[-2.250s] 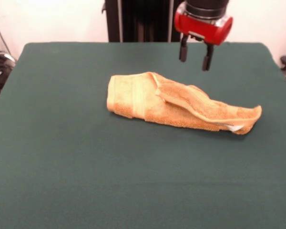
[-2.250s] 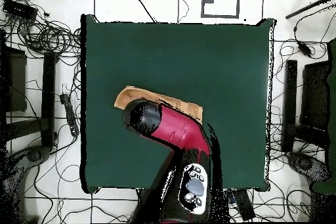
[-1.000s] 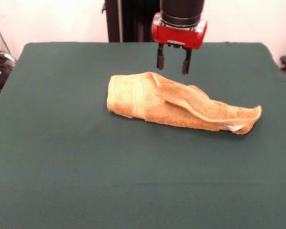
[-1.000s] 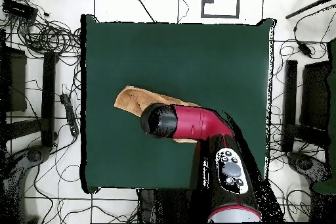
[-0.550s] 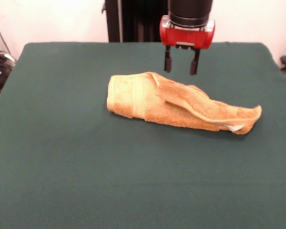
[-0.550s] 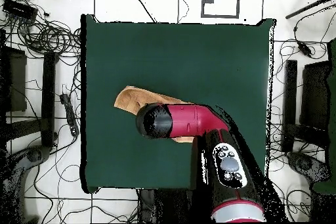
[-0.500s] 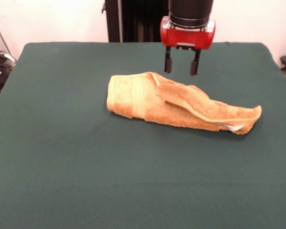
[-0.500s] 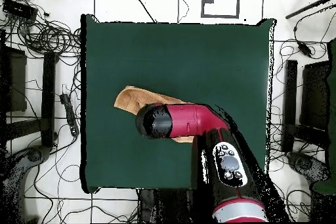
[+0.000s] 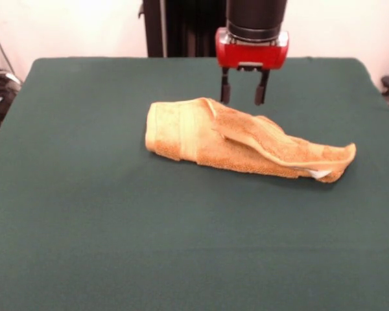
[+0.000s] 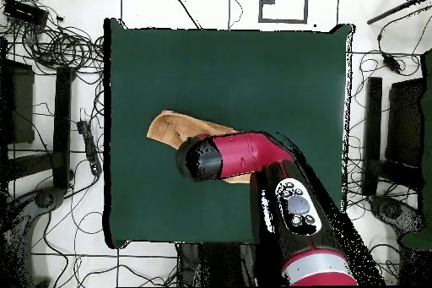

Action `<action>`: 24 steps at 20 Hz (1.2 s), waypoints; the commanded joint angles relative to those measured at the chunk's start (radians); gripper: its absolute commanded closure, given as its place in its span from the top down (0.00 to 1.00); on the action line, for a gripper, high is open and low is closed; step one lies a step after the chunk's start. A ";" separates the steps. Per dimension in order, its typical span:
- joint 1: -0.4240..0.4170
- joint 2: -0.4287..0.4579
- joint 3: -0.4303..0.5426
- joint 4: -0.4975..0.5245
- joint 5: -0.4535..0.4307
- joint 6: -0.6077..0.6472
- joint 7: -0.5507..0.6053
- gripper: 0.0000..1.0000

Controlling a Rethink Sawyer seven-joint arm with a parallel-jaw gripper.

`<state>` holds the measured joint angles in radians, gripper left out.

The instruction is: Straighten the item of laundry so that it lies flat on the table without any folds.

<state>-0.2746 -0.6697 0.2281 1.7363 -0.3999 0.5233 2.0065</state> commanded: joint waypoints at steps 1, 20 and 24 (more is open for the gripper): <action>-0.027 0.010 0.169 0.035 -0.098 0.029 -0.249 1.00; -0.136 0.038 0.345 -0.003 -0.275 0.168 -0.445 1.00; -0.148 0.042 0.372 -0.008 -0.306 0.168 -0.460 1.00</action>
<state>-0.4250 -0.6670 0.4516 1.7370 -0.6369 0.5700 1.9304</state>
